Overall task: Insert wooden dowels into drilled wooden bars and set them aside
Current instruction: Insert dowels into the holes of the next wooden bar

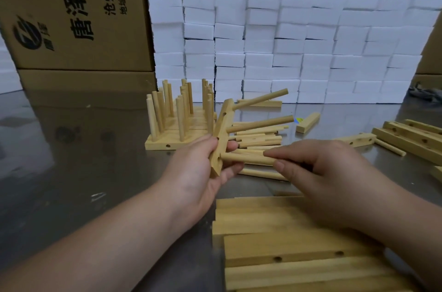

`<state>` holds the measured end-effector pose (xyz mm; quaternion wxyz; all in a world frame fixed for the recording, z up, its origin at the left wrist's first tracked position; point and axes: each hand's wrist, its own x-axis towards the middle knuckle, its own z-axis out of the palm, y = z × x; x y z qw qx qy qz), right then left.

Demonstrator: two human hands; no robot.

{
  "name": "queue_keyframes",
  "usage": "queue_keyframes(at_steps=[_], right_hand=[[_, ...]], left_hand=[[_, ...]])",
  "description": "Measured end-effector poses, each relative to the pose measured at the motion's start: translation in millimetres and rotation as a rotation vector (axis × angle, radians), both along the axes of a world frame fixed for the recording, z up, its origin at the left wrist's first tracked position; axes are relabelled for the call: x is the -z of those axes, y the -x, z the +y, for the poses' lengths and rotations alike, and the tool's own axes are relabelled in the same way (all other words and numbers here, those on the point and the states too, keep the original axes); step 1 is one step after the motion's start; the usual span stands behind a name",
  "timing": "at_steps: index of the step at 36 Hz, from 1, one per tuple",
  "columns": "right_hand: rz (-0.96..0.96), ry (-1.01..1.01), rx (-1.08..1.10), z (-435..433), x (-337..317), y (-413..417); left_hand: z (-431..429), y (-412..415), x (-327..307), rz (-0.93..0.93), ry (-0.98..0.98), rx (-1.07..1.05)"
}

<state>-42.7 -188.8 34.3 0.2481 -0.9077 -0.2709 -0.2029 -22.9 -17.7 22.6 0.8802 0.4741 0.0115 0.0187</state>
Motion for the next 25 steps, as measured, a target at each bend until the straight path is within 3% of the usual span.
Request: queue_keyframes(at_steps=[16,25], right_hand=[[0.047,0.154,-0.098,9,-6,11],[-0.128,0.180,-0.118,11,-9,12]], left_hand=[[1,-1,2,-0.023,0.009,0.004],[-6,6,-2,-0.054,0.007,0.011]])
